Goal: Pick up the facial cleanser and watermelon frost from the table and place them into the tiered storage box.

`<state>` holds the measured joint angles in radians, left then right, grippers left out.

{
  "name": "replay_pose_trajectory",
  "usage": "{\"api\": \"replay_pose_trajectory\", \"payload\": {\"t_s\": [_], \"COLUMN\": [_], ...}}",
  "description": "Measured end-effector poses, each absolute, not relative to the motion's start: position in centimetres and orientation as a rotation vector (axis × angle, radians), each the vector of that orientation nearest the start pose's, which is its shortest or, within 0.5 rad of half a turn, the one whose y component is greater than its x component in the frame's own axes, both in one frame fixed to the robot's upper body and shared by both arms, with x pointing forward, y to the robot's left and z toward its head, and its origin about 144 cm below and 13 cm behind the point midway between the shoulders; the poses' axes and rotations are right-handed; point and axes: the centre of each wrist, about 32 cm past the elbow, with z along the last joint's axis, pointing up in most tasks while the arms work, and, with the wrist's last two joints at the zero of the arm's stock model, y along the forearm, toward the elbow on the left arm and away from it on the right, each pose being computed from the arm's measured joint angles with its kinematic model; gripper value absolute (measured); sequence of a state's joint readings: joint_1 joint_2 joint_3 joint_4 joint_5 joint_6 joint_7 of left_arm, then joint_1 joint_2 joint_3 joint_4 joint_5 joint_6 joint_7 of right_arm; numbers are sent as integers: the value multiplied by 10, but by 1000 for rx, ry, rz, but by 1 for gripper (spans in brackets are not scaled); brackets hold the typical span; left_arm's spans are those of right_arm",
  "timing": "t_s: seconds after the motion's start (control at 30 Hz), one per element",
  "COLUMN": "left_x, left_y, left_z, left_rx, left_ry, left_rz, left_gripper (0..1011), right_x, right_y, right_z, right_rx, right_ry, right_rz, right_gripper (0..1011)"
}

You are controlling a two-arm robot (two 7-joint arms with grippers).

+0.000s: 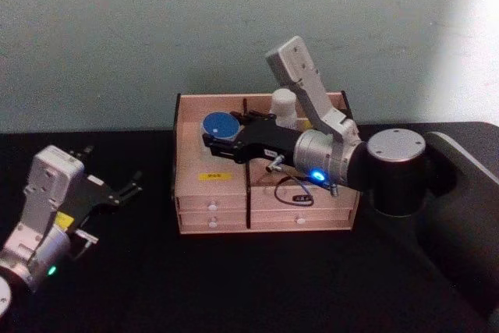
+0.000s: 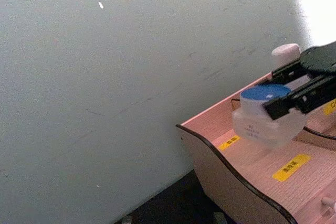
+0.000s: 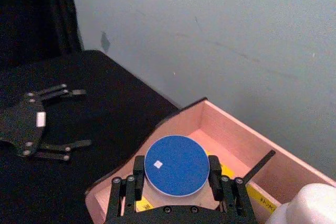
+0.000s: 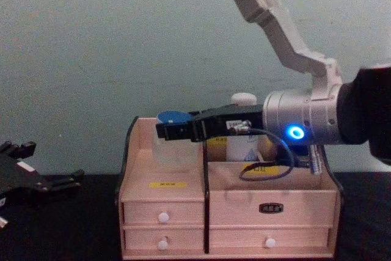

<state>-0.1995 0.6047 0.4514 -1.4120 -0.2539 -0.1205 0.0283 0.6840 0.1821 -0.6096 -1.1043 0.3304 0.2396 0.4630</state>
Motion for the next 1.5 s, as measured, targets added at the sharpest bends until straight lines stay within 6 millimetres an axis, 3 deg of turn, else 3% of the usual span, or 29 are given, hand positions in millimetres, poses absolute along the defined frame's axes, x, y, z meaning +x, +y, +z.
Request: {"api": "replay_pose_trajectory", "payload": {"t_s": [1.5], "left_x": [489], "left_y": [310], "left_z": [1140], "left_rx": [304], "left_ry": [-285], "left_rz": [1248], "left_gripper": [1001], "right_x": [616], "right_y": [-138], "right_z": [1225], "right_rx": [-321], "right_ry": [83], "right_rz": [-711], "right_gripper": [728]}}
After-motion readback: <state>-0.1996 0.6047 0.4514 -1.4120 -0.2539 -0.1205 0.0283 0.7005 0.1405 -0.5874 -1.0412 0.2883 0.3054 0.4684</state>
